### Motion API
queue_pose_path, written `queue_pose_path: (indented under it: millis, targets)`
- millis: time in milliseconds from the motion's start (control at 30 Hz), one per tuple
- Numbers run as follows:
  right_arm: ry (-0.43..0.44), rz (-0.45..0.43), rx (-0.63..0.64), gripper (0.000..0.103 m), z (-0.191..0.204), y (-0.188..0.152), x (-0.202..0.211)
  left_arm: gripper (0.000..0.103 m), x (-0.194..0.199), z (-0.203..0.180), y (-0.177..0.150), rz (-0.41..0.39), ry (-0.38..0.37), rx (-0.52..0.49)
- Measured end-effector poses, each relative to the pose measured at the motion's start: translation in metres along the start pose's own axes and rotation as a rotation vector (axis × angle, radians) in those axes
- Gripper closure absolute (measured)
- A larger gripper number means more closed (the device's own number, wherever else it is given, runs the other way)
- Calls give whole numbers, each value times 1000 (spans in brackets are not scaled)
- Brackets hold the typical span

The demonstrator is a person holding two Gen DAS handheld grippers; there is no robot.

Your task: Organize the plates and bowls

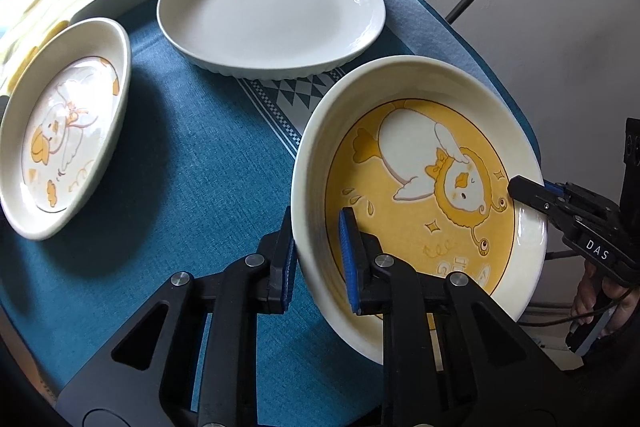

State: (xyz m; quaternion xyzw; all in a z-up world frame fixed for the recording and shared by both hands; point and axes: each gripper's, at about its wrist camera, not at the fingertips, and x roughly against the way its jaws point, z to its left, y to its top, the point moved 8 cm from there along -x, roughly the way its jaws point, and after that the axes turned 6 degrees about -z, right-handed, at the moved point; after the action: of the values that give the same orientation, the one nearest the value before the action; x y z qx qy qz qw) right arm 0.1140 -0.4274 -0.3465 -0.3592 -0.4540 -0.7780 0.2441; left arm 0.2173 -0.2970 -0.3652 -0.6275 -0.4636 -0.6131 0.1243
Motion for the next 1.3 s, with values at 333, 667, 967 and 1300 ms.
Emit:
queue_pose_path:
  millis: [333, 667, 967, 1300]
  targets:
    - [30, -32, 107, 88, 34, 17, 16, 86, 57, 20, -4, -89, 21, 71]
    - [158, -36, 305, 88, 133, 33, 27, 86, 151, 90, -51, -193, 127, 240]
    - [271, 47, 405, 88, 228, -8, -8, 86, 195, 174, -140, -188, 213, 386]
    - [307, 154, 431, 88, 281, -76, -59, 86, 181, 235, -215, -142, 244, 463]
